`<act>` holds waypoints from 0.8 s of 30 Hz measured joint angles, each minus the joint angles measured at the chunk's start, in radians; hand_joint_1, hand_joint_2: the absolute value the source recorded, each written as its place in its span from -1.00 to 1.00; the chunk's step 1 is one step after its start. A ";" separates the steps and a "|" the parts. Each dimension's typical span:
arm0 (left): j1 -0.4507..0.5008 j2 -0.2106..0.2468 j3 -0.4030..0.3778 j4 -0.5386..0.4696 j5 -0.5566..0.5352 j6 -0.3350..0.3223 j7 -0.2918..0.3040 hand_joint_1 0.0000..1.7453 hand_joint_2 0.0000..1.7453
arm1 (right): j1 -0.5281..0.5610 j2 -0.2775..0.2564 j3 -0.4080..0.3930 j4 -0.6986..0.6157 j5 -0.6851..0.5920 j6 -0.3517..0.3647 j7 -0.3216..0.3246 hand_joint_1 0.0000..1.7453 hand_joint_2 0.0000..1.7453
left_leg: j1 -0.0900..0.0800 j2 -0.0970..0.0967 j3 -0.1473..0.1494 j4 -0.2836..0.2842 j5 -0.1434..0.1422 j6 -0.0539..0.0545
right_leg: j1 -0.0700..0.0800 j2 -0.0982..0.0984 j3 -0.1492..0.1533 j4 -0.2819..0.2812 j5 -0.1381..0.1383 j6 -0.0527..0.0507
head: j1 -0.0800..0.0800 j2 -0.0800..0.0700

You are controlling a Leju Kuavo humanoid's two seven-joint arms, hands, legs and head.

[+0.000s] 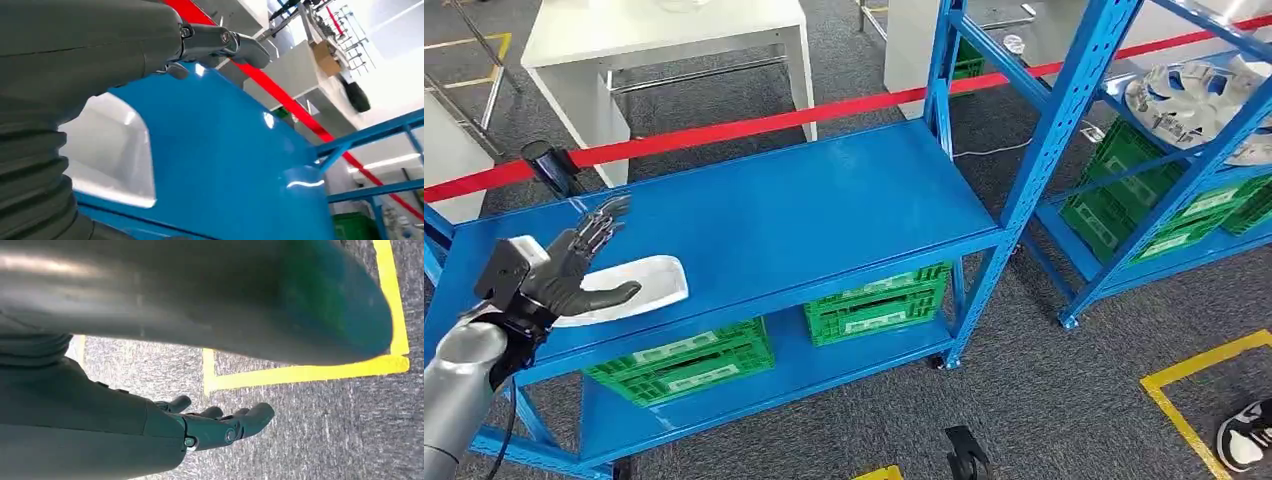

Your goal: Take the parts from the cabinet and place them on the table.

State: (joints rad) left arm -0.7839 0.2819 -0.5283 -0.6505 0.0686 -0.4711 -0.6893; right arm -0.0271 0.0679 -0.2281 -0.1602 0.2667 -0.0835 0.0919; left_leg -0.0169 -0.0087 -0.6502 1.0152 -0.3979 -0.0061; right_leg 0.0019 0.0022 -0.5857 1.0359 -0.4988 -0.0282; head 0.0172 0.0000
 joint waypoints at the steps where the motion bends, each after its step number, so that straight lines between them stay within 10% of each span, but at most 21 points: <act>1: 0.009 0.002 0.000 -0.010 -0.011 0.009 0.002 -1.00 1.00 | 0.000 0.000 0.000 0.000 0.000 0.000 0.001 -1.00 -1.00 | 0.001 0.000 0.000 0.000 0.000 0.000 | 0.000 0.000 0.000 0.000 0.000 0.000 | 0.000 0.000; 15: 0.026 -0.002 -0.090 -0.054 -0.388 0.521 0.007 -1.00 1.00 | -0.002 0.000 -0.016 0.000 -0.001 -0.019 0.003 -1.00 -1.00 | 0.000 -0.001 -0.001 0.001 -0.003 0.000 | -0.002 -0.001 0.001 -0.001 -0.002 -0.001 | 0.000 0.000; 24: 0.026 -0.002 -0.172 -0.042 -0.479 0.569 0.018 -1.00 1.00 | -0.002 0.000 -0.016 0.000 0.009 -0.020 0.005 -1.00 -1.00 | 0.000 -0.001 -0.001 0.002 -0.003 0.000 | -0.003 -0.001 0.001 -0.001 -0.002 -0.001 | 0.000 0.000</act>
State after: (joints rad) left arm -0.7578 0.2800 -0.7008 -0.6920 -0.4101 0.0977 -0.6714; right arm -0.0292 0.0679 -0.2445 -0.1602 0.2758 -0.1034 0.0969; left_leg -0.0169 -0.0095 -0.6511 1.0169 -0.4012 -0.0061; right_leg -0.0011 0.0016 -0.5844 1.0350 -0.5004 -0.0295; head 0.0172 0.0000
